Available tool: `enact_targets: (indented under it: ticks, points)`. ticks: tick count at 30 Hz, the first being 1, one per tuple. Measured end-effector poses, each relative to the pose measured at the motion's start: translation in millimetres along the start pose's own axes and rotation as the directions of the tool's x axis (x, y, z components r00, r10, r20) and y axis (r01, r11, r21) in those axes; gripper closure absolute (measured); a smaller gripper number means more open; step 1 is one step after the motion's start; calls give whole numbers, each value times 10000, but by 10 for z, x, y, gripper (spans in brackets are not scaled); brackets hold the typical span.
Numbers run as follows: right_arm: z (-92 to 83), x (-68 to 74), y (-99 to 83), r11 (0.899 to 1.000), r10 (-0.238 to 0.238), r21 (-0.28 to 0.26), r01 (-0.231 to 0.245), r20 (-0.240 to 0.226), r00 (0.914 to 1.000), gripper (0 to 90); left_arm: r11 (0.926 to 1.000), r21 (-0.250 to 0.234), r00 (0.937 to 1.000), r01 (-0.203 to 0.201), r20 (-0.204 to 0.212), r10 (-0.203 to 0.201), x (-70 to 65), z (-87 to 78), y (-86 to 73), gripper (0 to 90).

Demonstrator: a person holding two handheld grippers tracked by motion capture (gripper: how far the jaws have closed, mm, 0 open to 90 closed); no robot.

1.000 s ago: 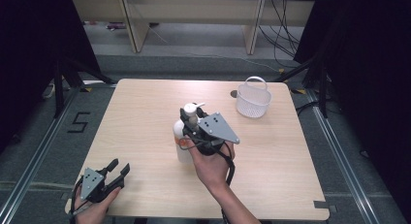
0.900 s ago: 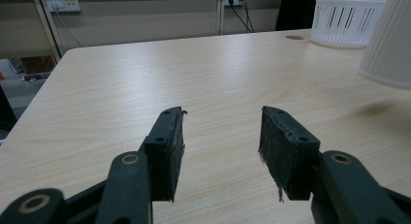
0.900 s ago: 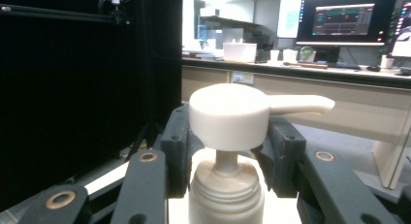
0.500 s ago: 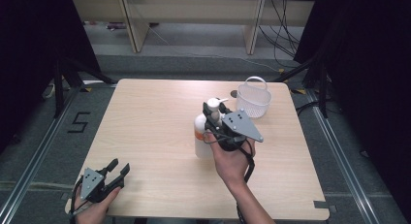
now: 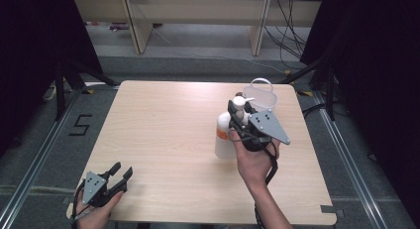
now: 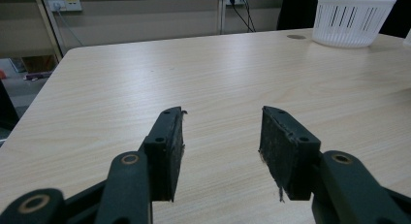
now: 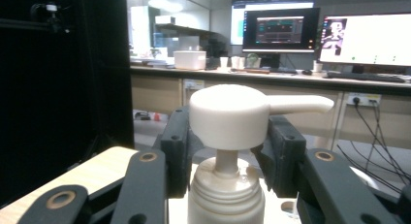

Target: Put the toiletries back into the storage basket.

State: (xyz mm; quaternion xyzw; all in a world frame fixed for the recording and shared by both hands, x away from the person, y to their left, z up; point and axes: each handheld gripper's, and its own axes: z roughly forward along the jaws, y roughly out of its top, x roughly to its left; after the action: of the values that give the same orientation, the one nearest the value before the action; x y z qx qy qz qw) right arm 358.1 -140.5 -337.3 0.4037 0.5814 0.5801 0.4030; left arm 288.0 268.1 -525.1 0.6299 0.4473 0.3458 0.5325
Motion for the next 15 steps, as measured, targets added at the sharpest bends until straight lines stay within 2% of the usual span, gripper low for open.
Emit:
enact_targets:
  ticks: [2, 3, 4, 7, 8, 9, 10, 11, 13, 14, 15]
  points:
    - [-19, -44, 11, 10000, -92, -36, 93, 137, 9999, 604, 10000, -1, 10000, 1, 3, -1, 0, 0, 0, 501]
    - [-25, -50, 14, 9999, 109, -19, -109, 131, 9999, 604, 10000, 5, 10000, -3, 12, 3, -2, -1, 0, 501]
    - [-38, -73, 20, 9999, 114, 72, -115, 180, 9998, 604, 10000, 5, 10000, -43, 28, 43, -2, 0, 0, 501]
    - [-53, -148, 35, 9999, 26, -128, -21, 398, 9992, 604, 9998, 164, 10000, -72, -50, 73, -10, -13, 5, 500]
    - [-62, -159, 40, 9999, 157, -55, -155, 382, 9991, 604, 9998, 166, 10000, -71, -51, 72, -11, -13, 5, 501]
    - [-64, -190, 43, 9998, 23, -211, -12, 517, 9987, 604, 9998, 163, 10000, -74, -52, 75, -11, -12, 5, 501]
    - [-74, -216, 48, 9999, -39, -151, 47, 523, 9986, 604, 9998, 168, 10000, -74, -51, 75, -10, -13, 5, 501]
    - [-80, -227, 47, 9996, 157, -231, -144, 581, 9982, 604, 9998, 172, 10000, -79, -49, 80, -10, -13, 5, 501]
    - [-91, -277, 52, 9996, 52, -287, -31, 742, 9972, 604, 9998, 173, 10000, -77, -47, 78, -10, -12, 5, 501]
    - [-93, -284, 52, 9994, 206, -291, -185, 735, 9971, 604, 9998, 171, 10000, -75, -49, 76, -11, -11, 5, 500]
    - [-99, -313, 57, 9998, 22, -214, -3, 857, 9963, 604, 9998, 168, 10000, -75, -47, 76, -13, -11, 5, 501]
